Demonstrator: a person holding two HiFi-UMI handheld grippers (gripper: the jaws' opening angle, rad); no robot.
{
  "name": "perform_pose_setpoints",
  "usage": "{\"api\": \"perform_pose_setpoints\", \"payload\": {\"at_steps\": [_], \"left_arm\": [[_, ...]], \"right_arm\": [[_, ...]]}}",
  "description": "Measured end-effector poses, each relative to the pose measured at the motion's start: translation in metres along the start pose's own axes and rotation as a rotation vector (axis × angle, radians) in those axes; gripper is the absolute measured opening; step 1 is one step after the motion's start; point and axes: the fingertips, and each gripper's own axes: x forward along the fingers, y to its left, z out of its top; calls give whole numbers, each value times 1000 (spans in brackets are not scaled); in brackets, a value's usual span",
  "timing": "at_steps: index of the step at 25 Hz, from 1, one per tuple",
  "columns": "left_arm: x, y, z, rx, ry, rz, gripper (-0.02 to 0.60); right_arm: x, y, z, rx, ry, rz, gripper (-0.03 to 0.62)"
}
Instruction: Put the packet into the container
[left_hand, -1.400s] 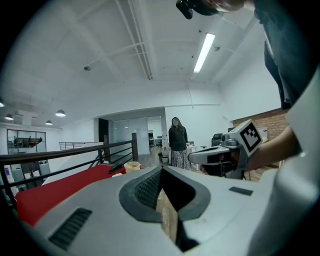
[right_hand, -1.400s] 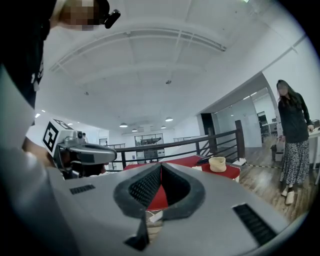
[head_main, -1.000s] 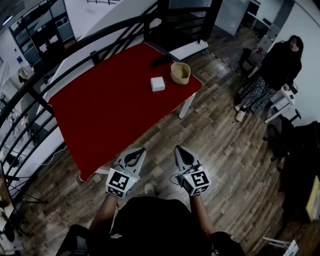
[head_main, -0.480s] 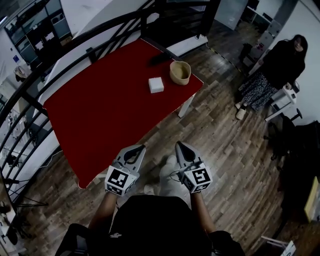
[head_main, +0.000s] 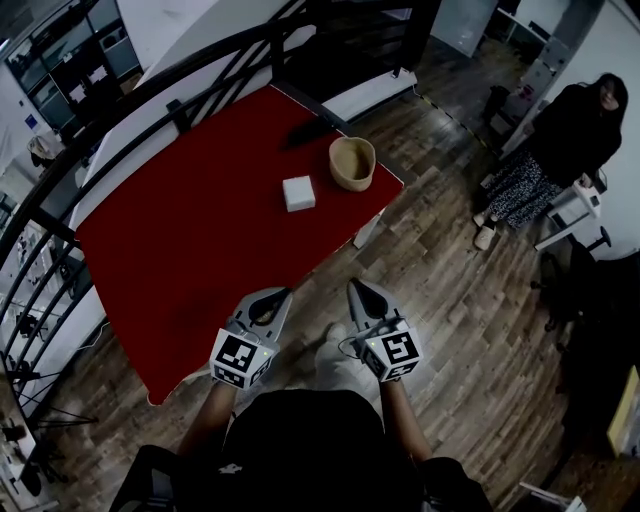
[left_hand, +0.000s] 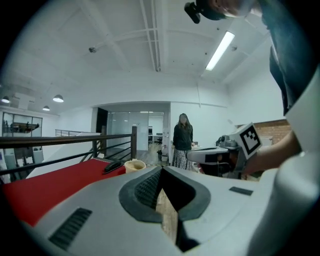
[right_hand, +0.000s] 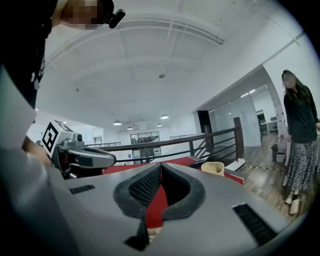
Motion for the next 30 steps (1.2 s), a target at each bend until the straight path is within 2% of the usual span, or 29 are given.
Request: {"api": "perform_pose_setpoints", "payload": {"at_steps": [4, 10, 16, 26, 30], "left_arm": [[48, 16, 24, -59, -43, 17, 6], [116, 26, 43, -51, -32, 28, 6], [166, 28, 51, -31, -5, 36, 6], [200, 42, 54, -77, -6, 94, 6], [207, 52, 57, -67, 0, 116, 6]], "right_arm": [[25, -47, 15, -15, -13, 16, 21], [52, -111, 29, -6, -18, 32, 21], [68, -158, 32, 8, -19, 53, 21], [87, -193, 23, 12, -2, 116, 21], [95, -201, 22, 22, -1, 125, 21]]}}
